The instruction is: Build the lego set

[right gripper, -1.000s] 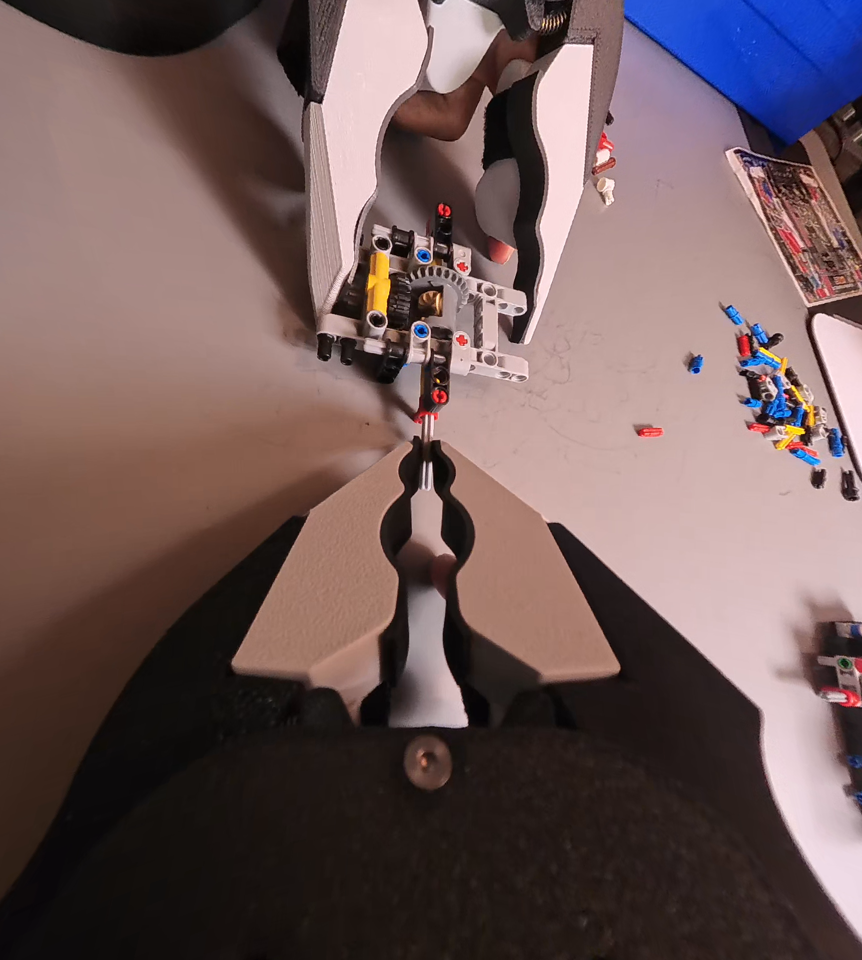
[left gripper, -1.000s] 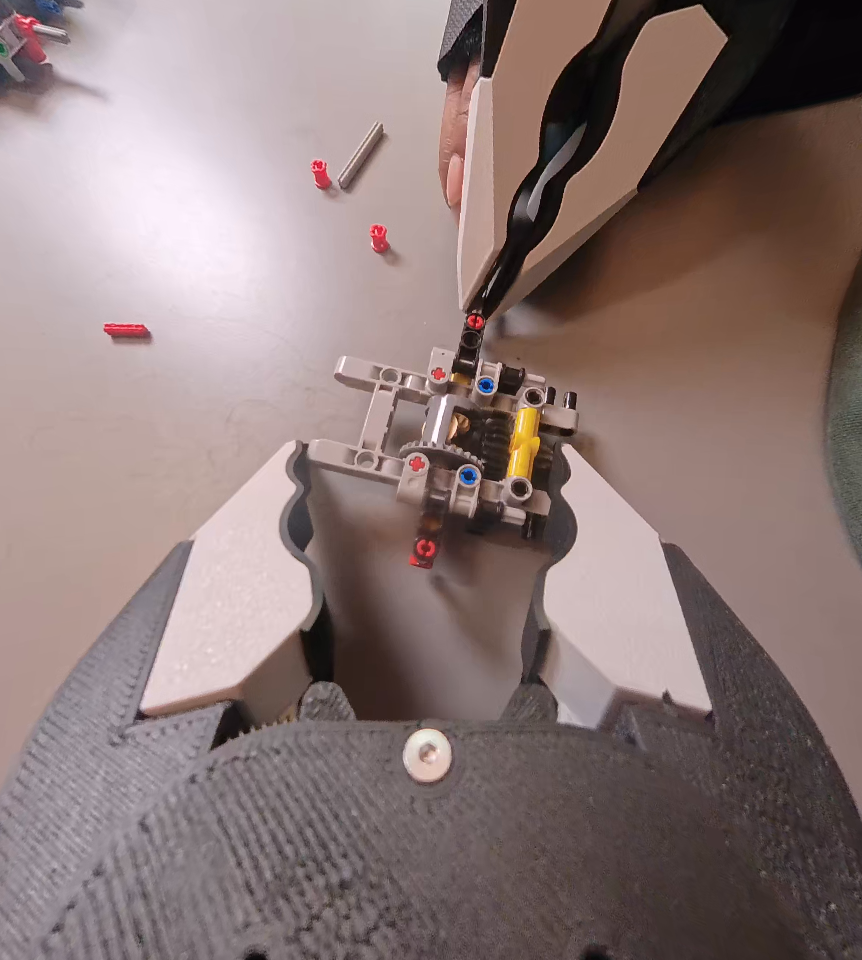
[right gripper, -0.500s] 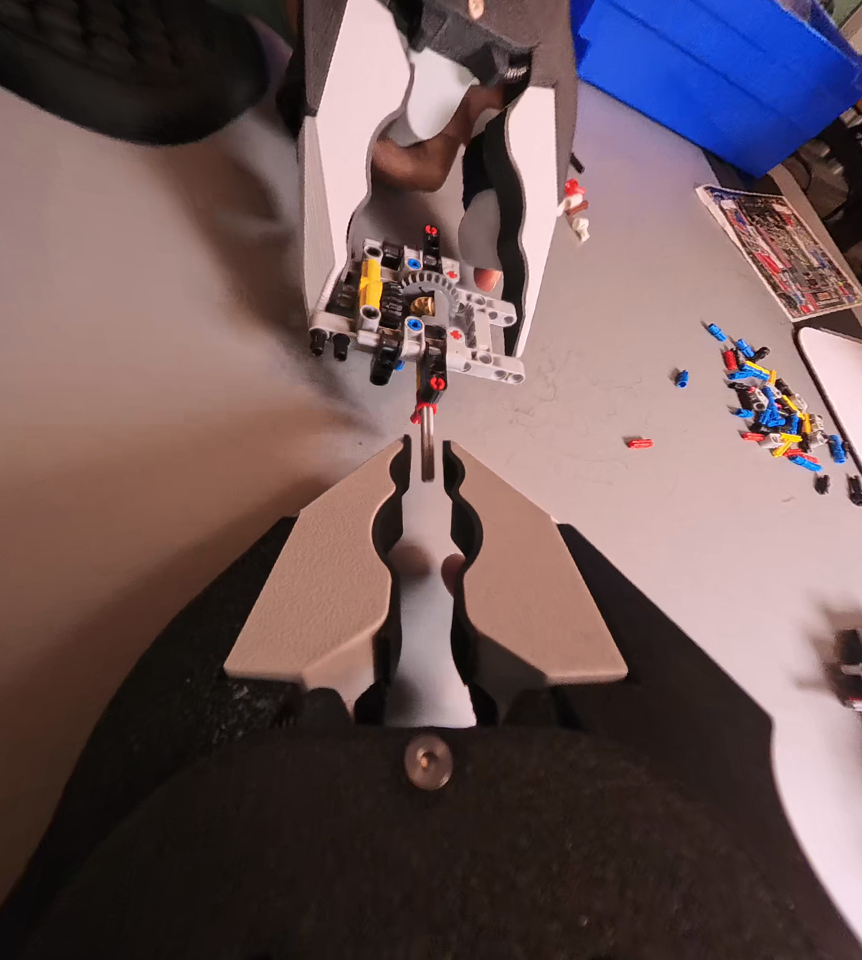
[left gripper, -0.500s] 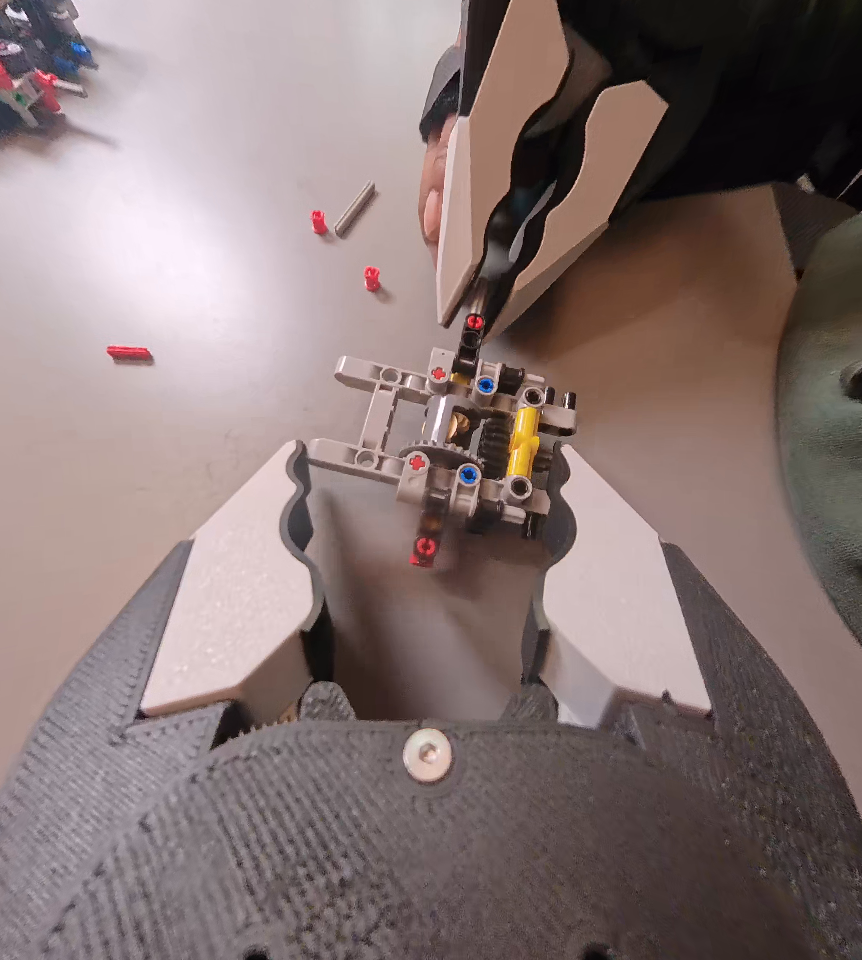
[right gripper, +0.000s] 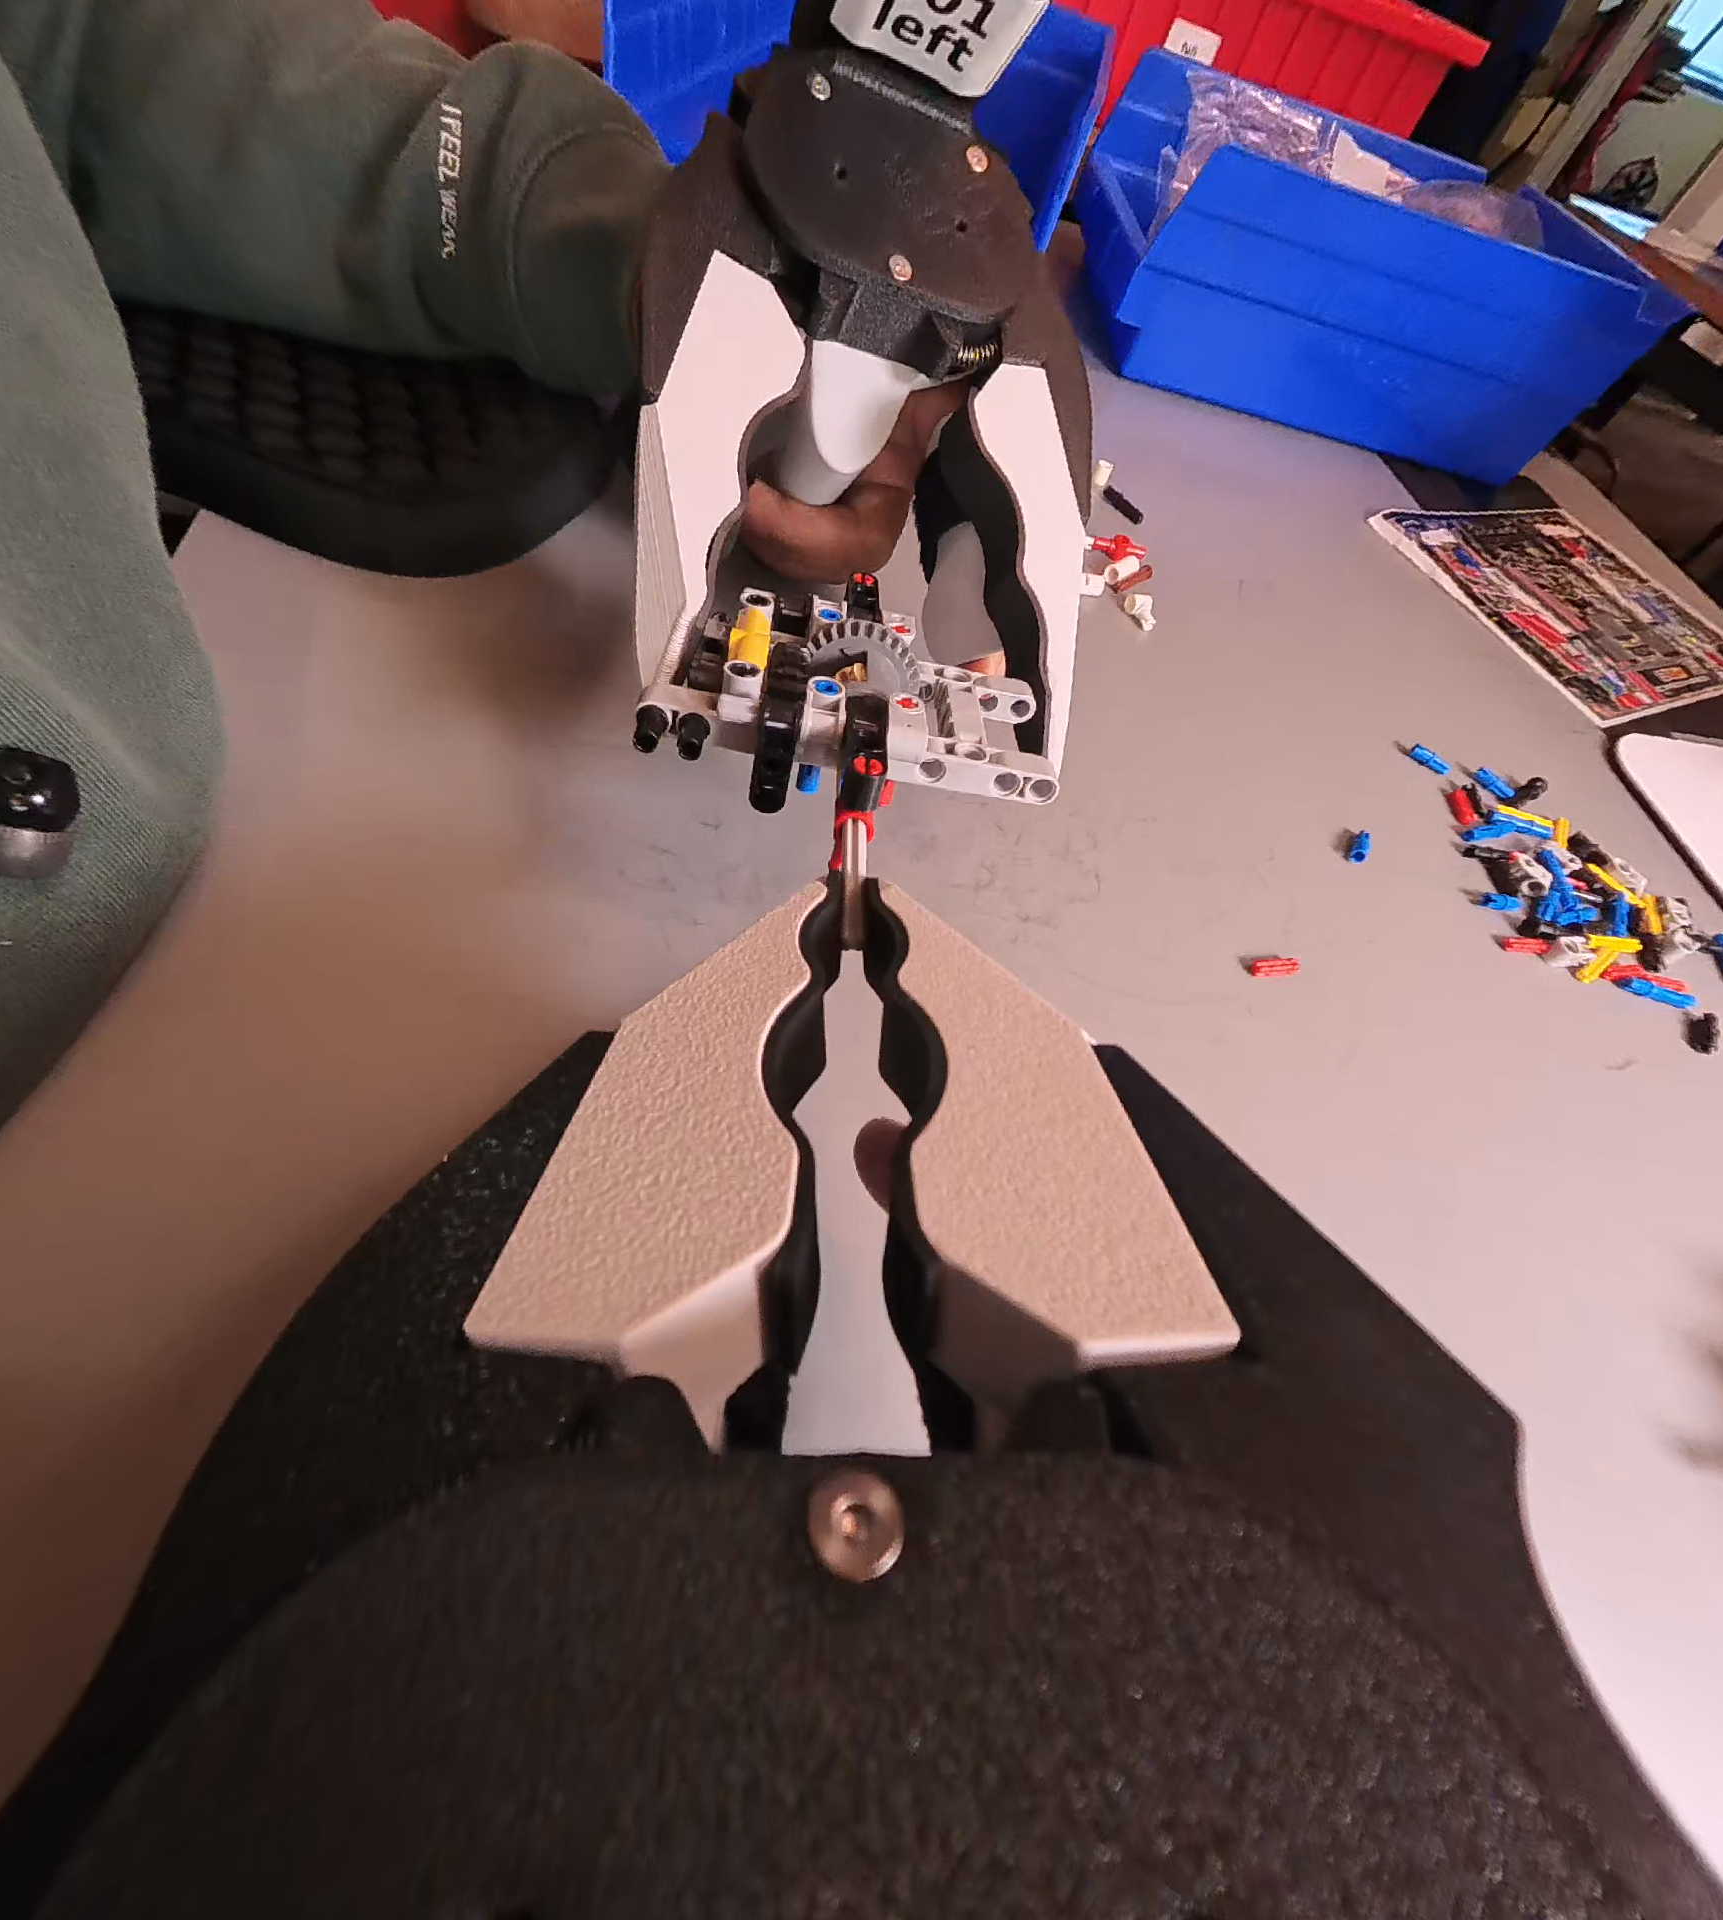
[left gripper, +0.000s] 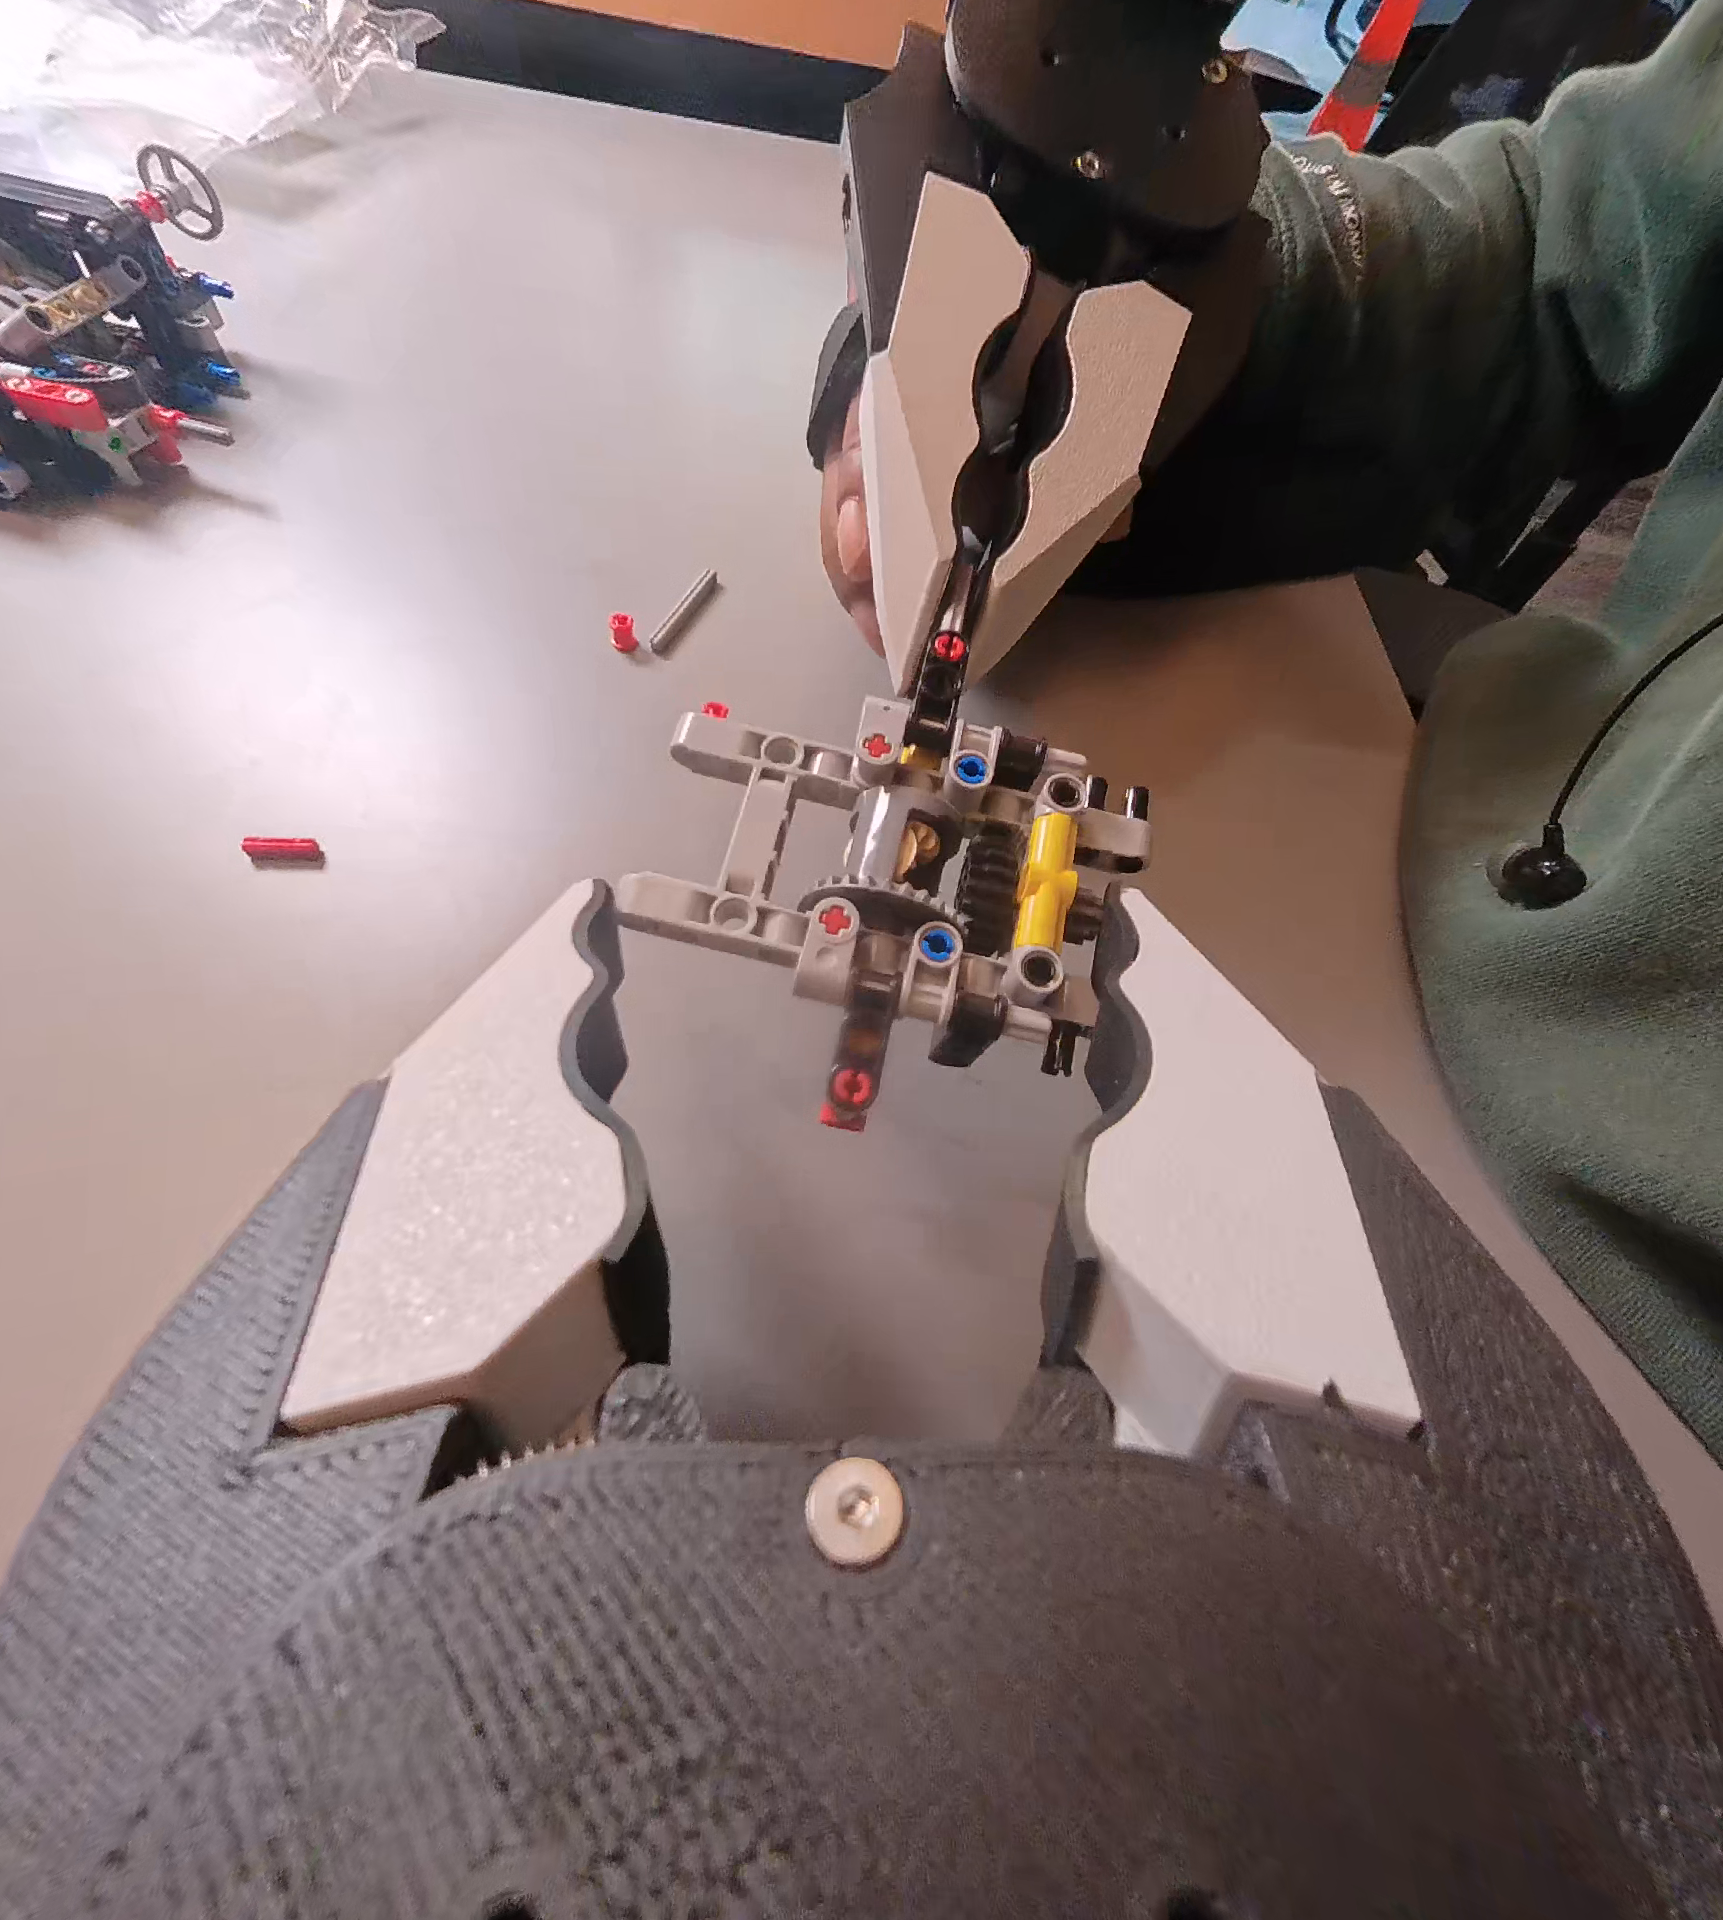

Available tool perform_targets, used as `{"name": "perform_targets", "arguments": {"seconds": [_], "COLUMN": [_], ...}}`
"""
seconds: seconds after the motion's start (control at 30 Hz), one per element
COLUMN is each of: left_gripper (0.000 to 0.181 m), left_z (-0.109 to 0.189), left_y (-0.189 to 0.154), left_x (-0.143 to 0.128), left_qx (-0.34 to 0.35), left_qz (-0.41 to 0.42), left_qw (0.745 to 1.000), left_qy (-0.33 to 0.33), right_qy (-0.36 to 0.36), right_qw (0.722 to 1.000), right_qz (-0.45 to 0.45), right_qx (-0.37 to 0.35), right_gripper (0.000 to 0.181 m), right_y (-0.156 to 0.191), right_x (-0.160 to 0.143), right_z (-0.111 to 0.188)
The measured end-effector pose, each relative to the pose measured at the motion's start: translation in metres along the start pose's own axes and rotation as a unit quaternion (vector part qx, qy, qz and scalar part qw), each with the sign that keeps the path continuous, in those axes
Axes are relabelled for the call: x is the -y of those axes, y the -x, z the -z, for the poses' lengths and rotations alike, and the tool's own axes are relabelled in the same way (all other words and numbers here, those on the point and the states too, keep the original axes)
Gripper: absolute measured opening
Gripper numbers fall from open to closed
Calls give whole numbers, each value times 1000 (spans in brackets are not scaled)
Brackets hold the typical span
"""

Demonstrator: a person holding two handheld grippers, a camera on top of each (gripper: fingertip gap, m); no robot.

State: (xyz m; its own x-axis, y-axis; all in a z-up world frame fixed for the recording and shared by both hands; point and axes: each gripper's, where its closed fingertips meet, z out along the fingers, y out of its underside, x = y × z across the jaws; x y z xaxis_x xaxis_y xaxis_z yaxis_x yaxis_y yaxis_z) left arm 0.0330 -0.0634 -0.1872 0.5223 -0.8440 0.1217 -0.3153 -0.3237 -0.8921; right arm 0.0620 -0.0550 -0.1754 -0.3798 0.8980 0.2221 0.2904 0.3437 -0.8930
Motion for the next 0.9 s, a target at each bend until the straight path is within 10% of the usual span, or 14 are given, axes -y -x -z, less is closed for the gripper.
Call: {"name": "perform_targets", "arguments": {"seconds": [0.9], "left_gripper": [90], "left_z": [12], "left_y": [18], "left_x": [0], "left_qx": [32], "left_qz": [11], "left_qw": [999], "left_qy": [-33], "right_qy": [-13], "right_qw": [998], "right_qz": [-45], "right_qx": [-33], "right_gripper": [2], "right_y": [-25], "right_x": [-4], "right_z": [22]}}
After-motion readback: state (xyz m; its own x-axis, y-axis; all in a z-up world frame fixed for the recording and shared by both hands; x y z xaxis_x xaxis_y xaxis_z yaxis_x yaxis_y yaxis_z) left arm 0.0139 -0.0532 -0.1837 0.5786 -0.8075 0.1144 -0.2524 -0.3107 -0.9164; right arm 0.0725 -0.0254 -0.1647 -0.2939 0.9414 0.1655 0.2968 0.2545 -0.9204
